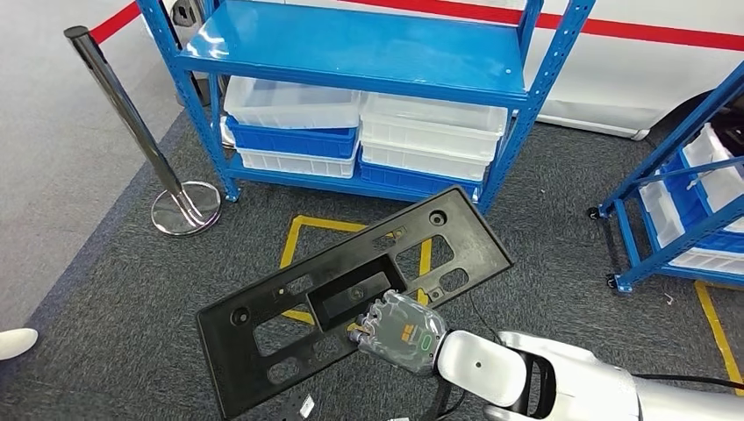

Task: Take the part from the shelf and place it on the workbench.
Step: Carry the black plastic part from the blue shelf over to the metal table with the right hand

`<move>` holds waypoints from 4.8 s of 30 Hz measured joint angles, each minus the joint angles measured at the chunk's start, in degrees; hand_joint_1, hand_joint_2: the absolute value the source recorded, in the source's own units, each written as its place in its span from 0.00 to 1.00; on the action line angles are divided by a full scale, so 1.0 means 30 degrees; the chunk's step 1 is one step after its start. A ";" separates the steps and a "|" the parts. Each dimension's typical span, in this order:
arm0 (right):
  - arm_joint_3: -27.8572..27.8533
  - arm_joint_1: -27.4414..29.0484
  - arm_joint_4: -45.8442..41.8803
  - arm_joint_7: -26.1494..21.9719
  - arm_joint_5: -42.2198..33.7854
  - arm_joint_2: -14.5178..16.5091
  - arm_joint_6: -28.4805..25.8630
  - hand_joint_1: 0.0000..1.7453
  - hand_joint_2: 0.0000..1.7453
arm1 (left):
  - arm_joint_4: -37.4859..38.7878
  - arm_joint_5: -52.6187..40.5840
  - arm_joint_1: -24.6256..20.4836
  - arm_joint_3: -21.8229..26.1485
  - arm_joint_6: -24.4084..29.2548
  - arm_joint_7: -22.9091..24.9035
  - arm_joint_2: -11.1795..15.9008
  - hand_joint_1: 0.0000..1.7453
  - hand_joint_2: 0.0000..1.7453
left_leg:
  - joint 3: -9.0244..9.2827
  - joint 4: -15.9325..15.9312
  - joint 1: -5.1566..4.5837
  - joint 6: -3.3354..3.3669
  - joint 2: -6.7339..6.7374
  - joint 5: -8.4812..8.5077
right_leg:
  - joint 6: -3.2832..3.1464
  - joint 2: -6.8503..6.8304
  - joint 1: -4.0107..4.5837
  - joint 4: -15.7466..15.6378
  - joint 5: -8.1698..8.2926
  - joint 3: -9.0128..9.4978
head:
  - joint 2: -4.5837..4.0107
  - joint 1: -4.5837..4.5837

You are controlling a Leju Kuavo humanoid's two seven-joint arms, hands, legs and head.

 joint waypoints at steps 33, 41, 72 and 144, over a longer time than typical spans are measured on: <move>-0.0137 -0.1891 0.0036 0.0454 -0.1231 0.0701 0.0304 1.00 1.00 | 0.0000 0.0000 0.0001 0.0095 -0.0175 0.0182 -0.0038 0.00 0.00 | -0.0071 -0.0278 -0.0062 0.0292 0.0704 0.0334 | 0.0386 0.0129 -0.0182 0.2539 -0.1049 -0.1010 | 0.0000 0.0180; -0.0503 -0.2125 -0.0193 0.0443 -0.1109 0.0823 0.0392 1.00 1.00 | 0.0009 0.0000 0.0062 0.0160 -0.0180 0.0060 -0.0005 0.00 0.00 | 0.0082 -0.0262 -0.0256 -0.0293 0.1928 0.0122 | 0.0139 -0.1570 -0.0016 -0.2196 0.1131 0.1270 | 0.0000 0.0220; -0.0665 -0.2327 -0.0426 0.0543 -0.0812 0.1282 0.0544 1.00 1.00 | 0.0091 0.0000 0.0232 0.0408 0.0058 -0.0078 0.0004 0.00 0.00 | 0.0982 -0.0718 -0.0133 -0.0350 0.1891 -0.0349 | 0.0296 -0.1276 -0.0073 -0.2383 0.1808 0.0820 | -0.0002 0.0392; -0.0002 -0.3678 0.1375 0.0789 -0.1157 0.1958 0.1860 1.00 1.00 | 0.0168 0.0000 0.0154 0.0510 0.0044 -0.0131 0.0271 0.00 0.00 | -0.1054 0.3999 -0.0302 -0.0522 0.0057 -0.1976 | -0.1016 0.1246 0.0070 -0.2293 0.1698 0.0833 | -0.0004 0.0424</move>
